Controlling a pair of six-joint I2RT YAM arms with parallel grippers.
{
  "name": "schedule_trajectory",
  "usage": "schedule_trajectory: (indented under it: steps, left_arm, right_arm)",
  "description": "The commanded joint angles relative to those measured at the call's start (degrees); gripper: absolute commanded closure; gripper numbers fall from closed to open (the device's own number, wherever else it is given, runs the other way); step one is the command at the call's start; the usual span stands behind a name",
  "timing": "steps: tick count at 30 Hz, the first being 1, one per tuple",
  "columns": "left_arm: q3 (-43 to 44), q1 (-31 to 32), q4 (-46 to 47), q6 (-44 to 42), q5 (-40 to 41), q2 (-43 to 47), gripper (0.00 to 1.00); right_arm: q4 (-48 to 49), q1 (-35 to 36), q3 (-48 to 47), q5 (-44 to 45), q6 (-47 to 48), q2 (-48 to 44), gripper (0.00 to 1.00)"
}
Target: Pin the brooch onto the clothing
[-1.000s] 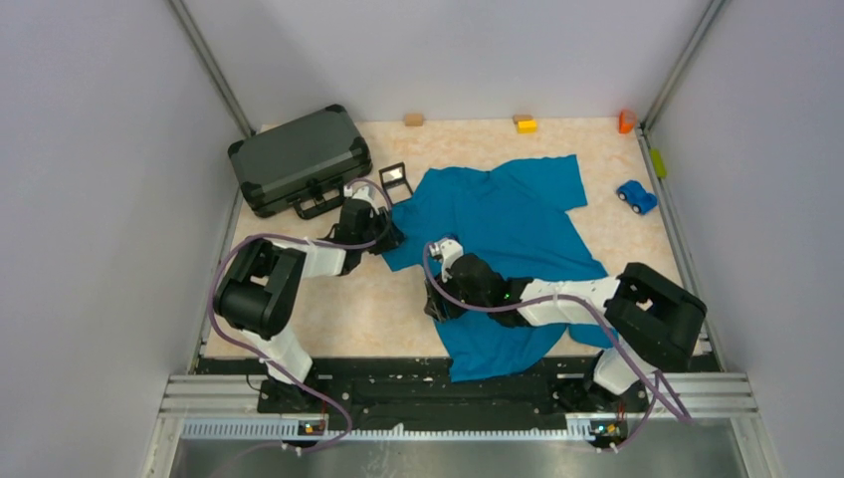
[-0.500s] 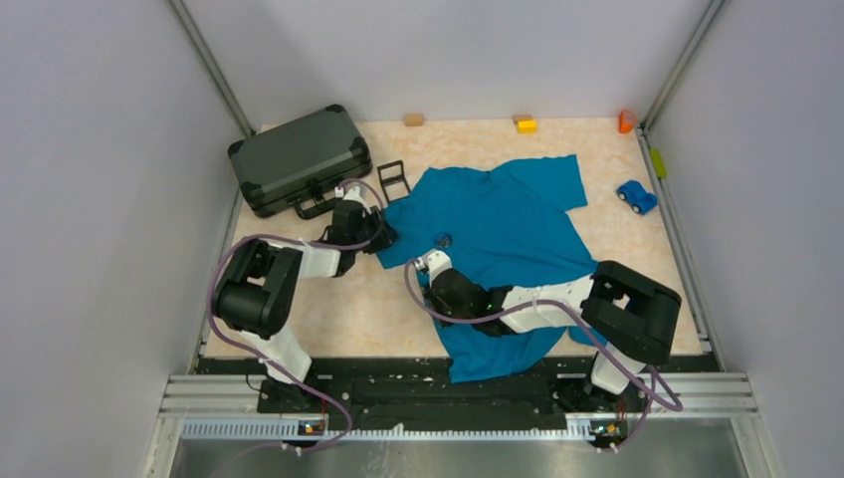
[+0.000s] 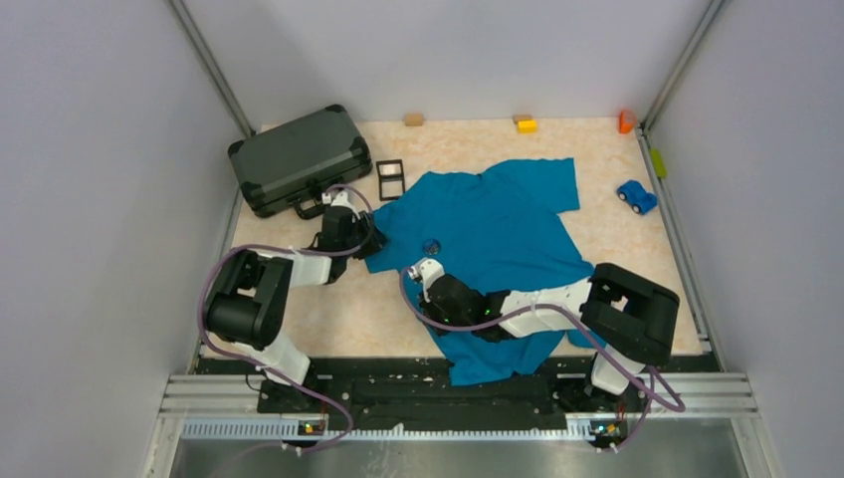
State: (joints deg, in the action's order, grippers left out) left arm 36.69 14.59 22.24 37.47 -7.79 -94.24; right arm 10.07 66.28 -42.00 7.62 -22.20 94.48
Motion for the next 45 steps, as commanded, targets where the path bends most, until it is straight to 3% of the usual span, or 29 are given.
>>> schedule_trajectory:
  steps: [1, 4, 10, 12, 15, 24, 30, 34, 40, 45]
  left_arm:
    - [-2.18, -0.44, -5.38, -1.84, 3.87, 1.95, 0.63]
    - [-2.26, -0.45, -6.24, -2.26, 4.60, 2.74, 0.63]
    - [-1.19, -0.44, -9.13, -6.46, 4.56, 7.66, 0.41]
    - [-0.99, -0.44, -10.39, -8.16, 3.93, 11.70, 0.32]
    - [-0.74, -0.41, -13.07, -9.84, 3.74, 17.57, 0.27]
    - [1.39, -1.72, -22.68, -9.28, 7.26, 27.38, 0.20]
    - [1.52, -9.24, -26.12, -9.06, 2.38, 32.55, 0.18]
    - [3.26, -12.33, -31.74, -10.41, 8.14, 36.71, 0.18]
    - [5.00, -12.34, -34.60, -14.16, 15.84, 49.40, 0.18]
    - [2.72, -12.26, -31.68, -16.92, 16.85, 60.32, 0.18]
  right_arm:
    - [2.75, 1.27, 0.29, -3.85, -0.63, -1.80, 1.00]
    - [2.33, 1.39, -0.28, -4.16, -0.94, -2.49, 0.97]
    - [-5.03, 1.22, -4.06, 2.01, 0.23, -7.77, 0.43]
    - [-8.07, 0.58, -5.68, 4.22, 1.70, -9.86, 0.33]
    - [-11.31, -2.32, -6.44, 5.30, 2.58, -13.14, 0.22]
    - [-7.52, -24.89, 2.40, -7.08, 2.20, -21.79, 0.14]
    - [-5.49, -43.93, 10.32, -12.86, 1.90, -28.36, 0.11]
    - [-7.84, -56.05, 11.67, -14.97, 1.74, -33.79, 0.11]
    - [-11.88, -57.94, 10.54, -2.15, 6.29, -47.59, 0.10]
    - [-4.10, -57.85, 15.47, 3.79, 10.39, -61.31, 0.10]
